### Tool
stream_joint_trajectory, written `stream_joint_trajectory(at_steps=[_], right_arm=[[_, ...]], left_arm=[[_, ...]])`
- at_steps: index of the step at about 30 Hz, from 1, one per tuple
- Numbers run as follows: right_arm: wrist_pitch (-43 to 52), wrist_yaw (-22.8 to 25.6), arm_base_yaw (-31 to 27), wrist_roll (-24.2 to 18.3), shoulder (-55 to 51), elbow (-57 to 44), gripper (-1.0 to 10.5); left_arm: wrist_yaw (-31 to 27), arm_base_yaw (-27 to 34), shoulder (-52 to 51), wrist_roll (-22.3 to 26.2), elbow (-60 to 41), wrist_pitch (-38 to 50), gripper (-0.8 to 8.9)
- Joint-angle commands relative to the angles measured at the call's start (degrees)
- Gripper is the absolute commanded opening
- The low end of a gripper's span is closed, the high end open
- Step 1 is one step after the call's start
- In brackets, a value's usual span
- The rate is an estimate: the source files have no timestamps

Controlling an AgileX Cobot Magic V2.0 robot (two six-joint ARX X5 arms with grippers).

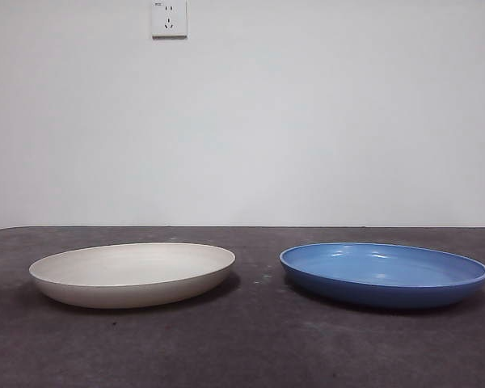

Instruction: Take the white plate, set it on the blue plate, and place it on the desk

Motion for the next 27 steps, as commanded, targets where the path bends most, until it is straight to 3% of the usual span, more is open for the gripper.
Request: stream_joint_trajectory(at_steps=[1,12,15,20,22,27], right_arm=[[-3.6,-0.3,1.4,-4.0,2.4,2.5,0.1],[-8.9,-0.1,5.3,-5.6,4.2,3.1,0.1],[-8.9,-0.1,5.2,-5.5,4.2,3.1,0.4],[-8.9,0.4,5.2,-4.3,4.2,3.1,4.2],[-8.9,0.3,5.3,-4.3,4.2,3.1,4.4],[-8.9,0.3,5.3,-4.1,4.2,3.1,4.4]], left_arm=[[0.2,-1.9,2.4,2.4,3.3,-2.0,0.09],[0.2,-5.2,5.3,2.9,4.4,-3.3,0.13],[0.2,-5.2,5.3,2.8,4.4,-3.2,1.29],[0.2,-5.2,5.3,2.7,4.4,-2.7,4.22],[0.1,-5.2,5.4,1.7,4.4,-2.4,4.71],[-0.8,-5.2,6.9,0.7,4.4,-1.0,4.74]])
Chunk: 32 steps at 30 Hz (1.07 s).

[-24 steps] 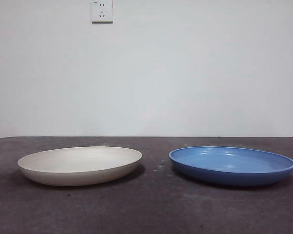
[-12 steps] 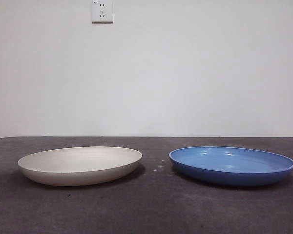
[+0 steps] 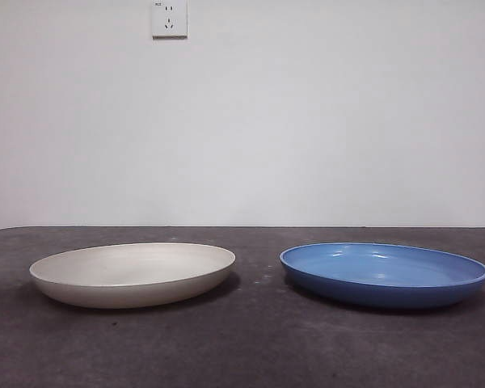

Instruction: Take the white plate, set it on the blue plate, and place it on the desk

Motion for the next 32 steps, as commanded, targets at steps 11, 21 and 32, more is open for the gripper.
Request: stream_joint_trajectory(at_steps=[11,21,32], right_arm=[[0.3,0.0,0.2,0.6,0.2,1.0,4.4],[0.6,0.0,0.2,0.6,0.2,1.0,4.4],[0.9,0.0,0.2,0.6,0.2,1.0,4.4]], left_arm=[[-9.9,-0.2,13.7,-2.9,1.3,11.5,4.72],[-12.0,-0.2,30.6,-2.9,3.8,18.5,4.69],[-14.3,-0.1,45.2,-2.7,4.7,24.1,4.69]])
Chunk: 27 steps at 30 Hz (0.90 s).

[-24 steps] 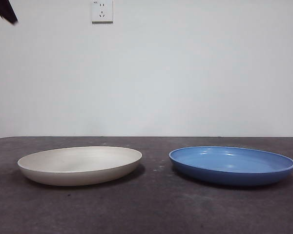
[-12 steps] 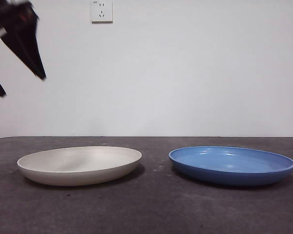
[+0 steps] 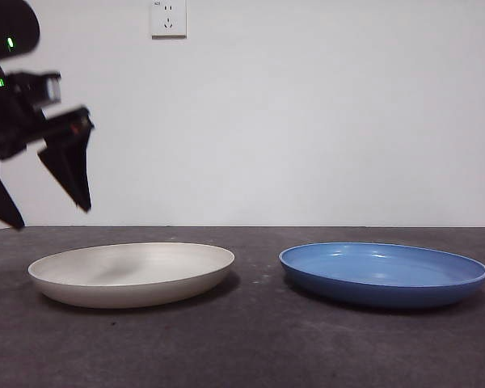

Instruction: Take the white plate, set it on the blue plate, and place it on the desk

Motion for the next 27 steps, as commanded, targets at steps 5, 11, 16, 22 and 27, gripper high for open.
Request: stream_joint_trajectory(at_steps=[5,11,16,22,27], right_arm=[[0.7,0.0,0.2,0.6,0.2,1.0,4.4],[0.7,0.0,0.2,0.6,0.2,1.0,4.4],[0.9,0.0,0.2,0.6,0.2,1.0,4.4],[1.0,0.0,0.2,0.6,0.2,1.0,4.4],[1.0,0.0,0.2,0.6,0.2,1.0,4.4]], left_arm=[[0.1,-0.1,6.6,0.1,1.1,3.0,4.68],[-0.6,-0.1,9.6,0.1,1.1,3.9,4.54],[-0.6,-0.2,10.2,0.1,1.1,3.9,2.68],[-0.6,-0.2,10.2,0.1,1.1,3.8,0.42],[-0.6,-0.2,10.2,0.0,1.1,3.8,0.09]])
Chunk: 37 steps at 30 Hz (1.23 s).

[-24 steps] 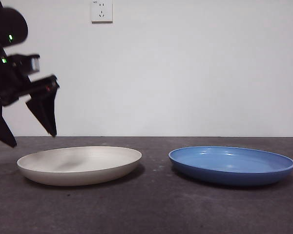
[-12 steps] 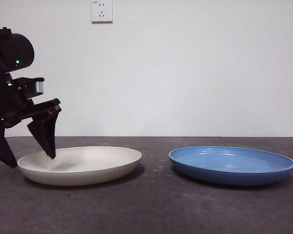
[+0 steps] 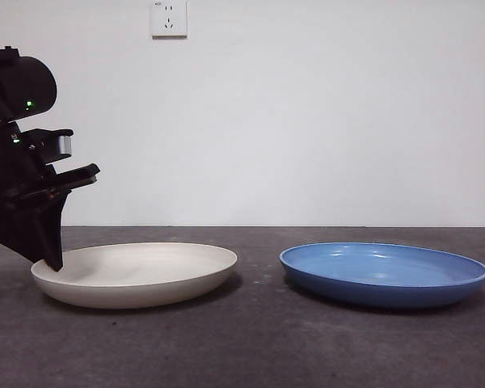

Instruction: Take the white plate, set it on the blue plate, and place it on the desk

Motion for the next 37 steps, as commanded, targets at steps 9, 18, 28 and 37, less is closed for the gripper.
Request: stream_joint_trajectory(at_steps=[9,18,28,37], right_arm=[[0.6,0.0,0.2,0.6,0.2,1.0,4.4],[0.6,0.0,0.2,0.6,0.2,1.0,4.4],[0.6,0.1,0.2,2.6,-0.3,1.1,4.4],[0.0,3.7,0.2,4.2,-3.8,5.7,4.4]], left_arm=[[0.0,-0.2,-3.3,-2.4,1.4,0.3,0.09],[2.7,-2.0,-13.0,-8.1,5.6,-1.6,0.09],[3.1,-11.8,-10.0,-10.8,16.5,-3.1,0.1],[2.7,-20.2,2.3,-12.0,24.8,-2.7,0.1]])
